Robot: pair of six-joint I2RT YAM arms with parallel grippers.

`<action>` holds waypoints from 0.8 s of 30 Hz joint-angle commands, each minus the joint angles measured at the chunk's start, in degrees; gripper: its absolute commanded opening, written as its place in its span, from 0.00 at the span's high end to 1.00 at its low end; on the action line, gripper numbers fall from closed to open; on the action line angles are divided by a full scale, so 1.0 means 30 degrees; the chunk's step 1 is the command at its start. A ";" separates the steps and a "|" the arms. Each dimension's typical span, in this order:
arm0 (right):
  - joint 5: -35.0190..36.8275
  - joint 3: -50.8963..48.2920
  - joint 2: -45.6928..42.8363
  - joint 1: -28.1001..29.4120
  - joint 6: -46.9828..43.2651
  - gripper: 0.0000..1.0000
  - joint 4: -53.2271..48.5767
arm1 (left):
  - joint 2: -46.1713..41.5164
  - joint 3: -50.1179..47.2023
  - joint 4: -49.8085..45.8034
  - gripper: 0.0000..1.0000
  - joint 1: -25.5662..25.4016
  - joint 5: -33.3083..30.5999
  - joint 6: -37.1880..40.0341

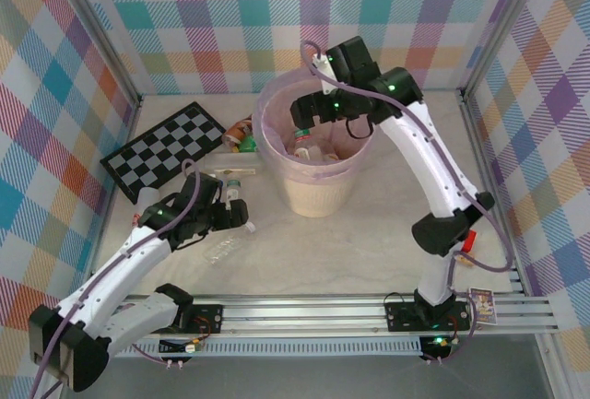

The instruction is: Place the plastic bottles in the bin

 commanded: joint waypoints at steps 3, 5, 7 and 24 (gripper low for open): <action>-0.0229 -0.3668 -0.3531 -0.0579 0.1123 0.01 -0.0276 | 0.2321 0.1131 0.0779 0.03 0.0191 -0.0898 0.0425; -0.0218 -0.5810 -0.5048 -0.0864 0.1643 0.01 0.0343 | 0.3323 0.1453 0.1073 0.06 0.0187 -0.1163 0.0477; -0.0402 -0.7994 -0.6636 -0.1331 0.2166 0.01 0.1378 | 0.4125 0.1751 0.1180 0.07 0.0147 -0.1510 0.0586; -0.2351 -2.2939 -1.7214 -0.6241 0.6832 0.02 0.7732 | 0.9219 0.1564 0.4528 0.13 0.0031 -0.0196 -0.0613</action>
